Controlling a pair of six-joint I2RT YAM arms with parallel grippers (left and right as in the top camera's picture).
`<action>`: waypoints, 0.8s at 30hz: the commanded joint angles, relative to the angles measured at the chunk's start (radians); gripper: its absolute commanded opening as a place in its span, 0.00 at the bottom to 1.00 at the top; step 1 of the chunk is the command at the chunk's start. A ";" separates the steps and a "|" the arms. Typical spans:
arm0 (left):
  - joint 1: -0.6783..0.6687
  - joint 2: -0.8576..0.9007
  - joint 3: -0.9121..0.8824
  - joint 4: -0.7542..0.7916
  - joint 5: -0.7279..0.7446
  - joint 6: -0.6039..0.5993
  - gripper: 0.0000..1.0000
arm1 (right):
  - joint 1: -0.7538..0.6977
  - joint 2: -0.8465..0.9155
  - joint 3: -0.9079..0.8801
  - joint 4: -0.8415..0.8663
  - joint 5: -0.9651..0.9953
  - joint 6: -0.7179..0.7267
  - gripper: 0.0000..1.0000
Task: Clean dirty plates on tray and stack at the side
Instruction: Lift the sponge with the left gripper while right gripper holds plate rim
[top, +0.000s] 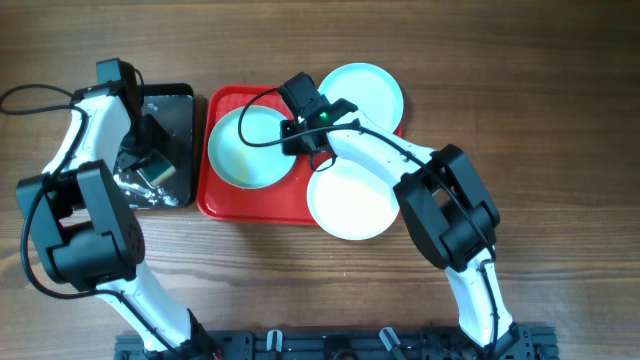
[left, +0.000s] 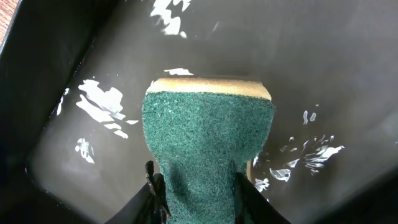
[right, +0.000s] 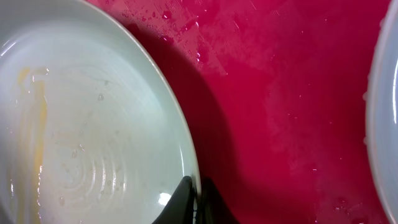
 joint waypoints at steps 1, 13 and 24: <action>0.004 -0.026 0.019 0.002 0.005 0.002 0.32 | 0.001 0.045 -0.007 -0.010 0.040 -0.014 0.07; 0.003 0.017 0.016 0.013 0.039 0.002 0.29 | 0.001 0.045 -0.007 -0.010 0.040 -0.014 0.07; 0.003 0.061 -0.016 0.031 0.043 -0.002 0.21 | 0.001 0.045 -0.007 -0.010 0.040 -0.014 0.07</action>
